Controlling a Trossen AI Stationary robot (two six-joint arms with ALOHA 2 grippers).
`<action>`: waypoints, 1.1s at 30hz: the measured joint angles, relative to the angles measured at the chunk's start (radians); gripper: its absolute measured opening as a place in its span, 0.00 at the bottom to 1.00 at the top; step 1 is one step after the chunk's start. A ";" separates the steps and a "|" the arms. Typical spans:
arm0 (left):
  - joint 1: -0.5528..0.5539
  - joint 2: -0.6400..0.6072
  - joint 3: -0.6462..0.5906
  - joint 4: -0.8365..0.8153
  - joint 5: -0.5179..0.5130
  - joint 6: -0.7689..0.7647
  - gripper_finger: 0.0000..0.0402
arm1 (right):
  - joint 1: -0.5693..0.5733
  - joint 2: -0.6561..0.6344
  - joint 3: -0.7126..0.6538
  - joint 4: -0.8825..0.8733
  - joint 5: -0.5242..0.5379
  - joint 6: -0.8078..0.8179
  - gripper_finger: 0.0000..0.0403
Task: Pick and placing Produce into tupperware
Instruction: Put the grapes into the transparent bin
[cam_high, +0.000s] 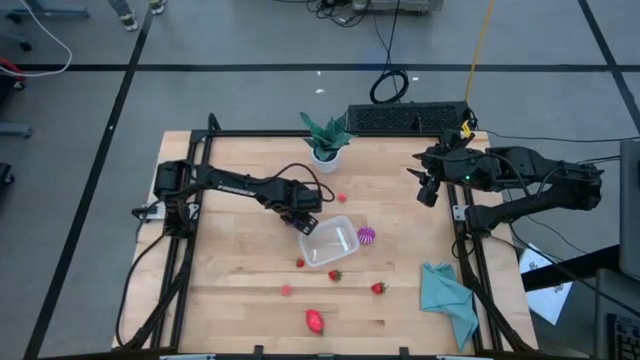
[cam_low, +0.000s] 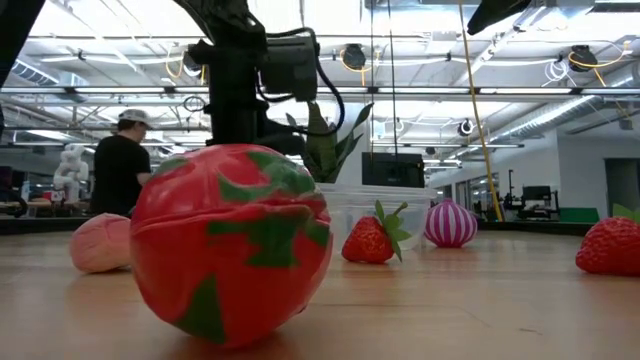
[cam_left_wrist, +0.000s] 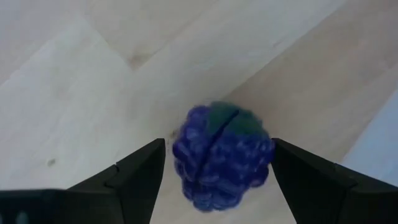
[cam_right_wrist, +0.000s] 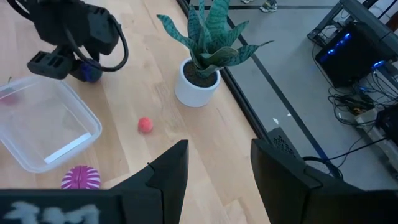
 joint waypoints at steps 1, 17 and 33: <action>0.001 0.005 0.000 0.005 0.000 0.000 0.73 | 0.000 0.000 0.000 0.000 0.000 0.000 0.41; 0.005 0.028 0.000 0.014 0.023 0.049 0.73 | 0.000 0.000 0.000 -0.001 0.000 -0.003 0.41; 0.046 0.027 0.000 -0.005 0.023 0.226 0.73 | 0.000 0.000 0.000 -0.001 0.000 -0.003 0.41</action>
